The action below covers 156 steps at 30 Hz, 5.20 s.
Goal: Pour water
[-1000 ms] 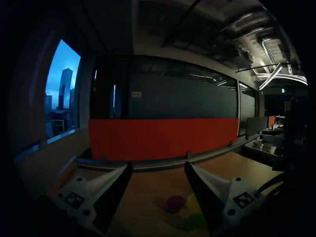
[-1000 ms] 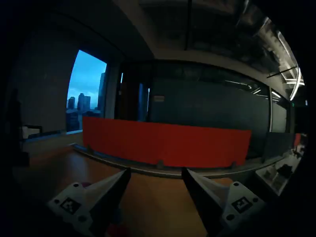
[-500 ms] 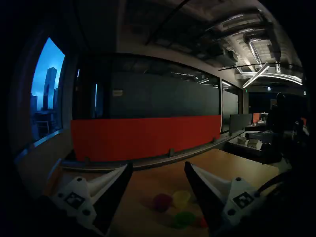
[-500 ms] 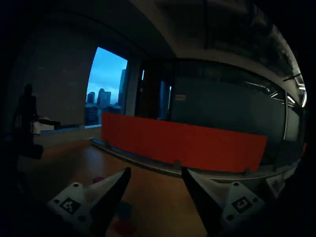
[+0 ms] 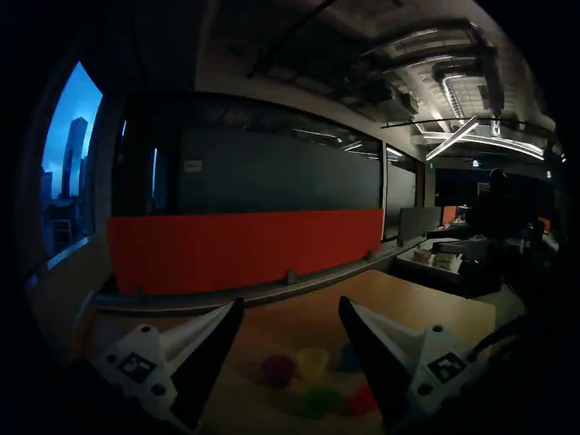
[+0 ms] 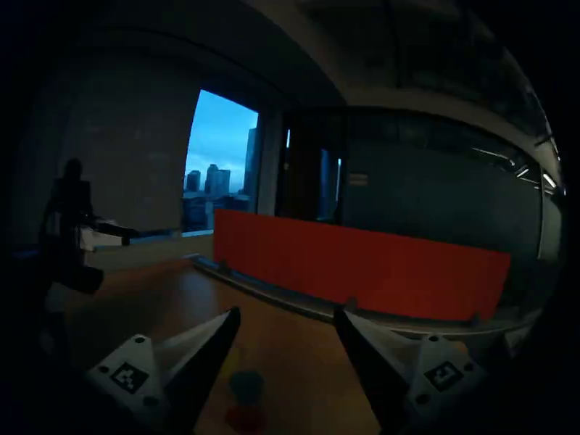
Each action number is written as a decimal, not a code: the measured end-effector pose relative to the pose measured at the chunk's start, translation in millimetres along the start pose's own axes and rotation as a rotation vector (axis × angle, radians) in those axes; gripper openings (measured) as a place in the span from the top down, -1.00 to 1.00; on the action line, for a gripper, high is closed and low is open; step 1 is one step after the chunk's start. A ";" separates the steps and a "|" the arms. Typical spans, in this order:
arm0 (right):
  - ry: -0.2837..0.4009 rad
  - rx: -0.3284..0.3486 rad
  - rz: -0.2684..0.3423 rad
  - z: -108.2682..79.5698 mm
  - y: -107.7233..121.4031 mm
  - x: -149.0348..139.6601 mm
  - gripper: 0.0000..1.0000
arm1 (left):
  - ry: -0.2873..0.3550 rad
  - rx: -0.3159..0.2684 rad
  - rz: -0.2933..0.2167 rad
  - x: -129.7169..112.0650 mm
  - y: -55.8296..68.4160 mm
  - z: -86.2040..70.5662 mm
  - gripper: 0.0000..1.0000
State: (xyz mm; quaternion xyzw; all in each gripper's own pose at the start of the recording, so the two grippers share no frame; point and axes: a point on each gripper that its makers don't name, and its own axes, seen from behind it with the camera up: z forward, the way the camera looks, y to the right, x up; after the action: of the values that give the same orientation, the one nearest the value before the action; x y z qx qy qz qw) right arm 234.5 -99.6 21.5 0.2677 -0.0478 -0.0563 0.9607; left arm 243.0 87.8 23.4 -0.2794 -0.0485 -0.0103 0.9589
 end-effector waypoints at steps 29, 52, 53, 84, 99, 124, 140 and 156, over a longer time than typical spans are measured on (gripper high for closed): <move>-0.112 0.232 -0.034 10.8 -29.2 -27.0 -0.98 | -0.068 -0.138 0.062 -40.9 13.0 3.6 -0.93; -0.232 0.328 -0.110 55.8 -37.0 -102.2 -0.97 | -0.203 -0.238 0.092 -134.0 25.2 26.3 -0.93; -0.236 0.333 -0.111 57.6 -37.1 -105.6 -0.97 | -0.208 -0.240 0.091 -137.9 25.0 27.5 -0.93; -0.329 0.391 -0.088 102.3 -39.7 -193.3 -0.97 | -0.357 -0.324 0.103 -235.2 38.8 47.2 -0.91; -0.349 0.413 -0.079 113.5 -47.0 -214.2 -0.97 | -0.421 -0.364 0.128 -273.5 52.4 45.9 -0.89; -0.383 0.417 -0.089 118.0 -49.9 -231.3 -0.96 | -0.484 -0.368 0.162 -307.7 56.1 52.9 -0.85; -0.428 0.430 -0.103 127.0 -54.3 -249.9 -0.96 | -0.490 -0.370 0.171 -320.5 56.5 68.7 -0.83; -0.470 0.439 -0.118 132.3 -58.1 -263.7 -0.96 | -0.490 -0.394 0.163 -325.0 63.7 80.5 -0.81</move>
State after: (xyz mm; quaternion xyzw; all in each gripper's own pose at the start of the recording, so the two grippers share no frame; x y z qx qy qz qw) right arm -47.2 -181.0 87.8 0.4505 -0.2637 -0.1603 0.8377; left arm -84.5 182.3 24.8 -0.4569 -0.2522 0.1249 0.8438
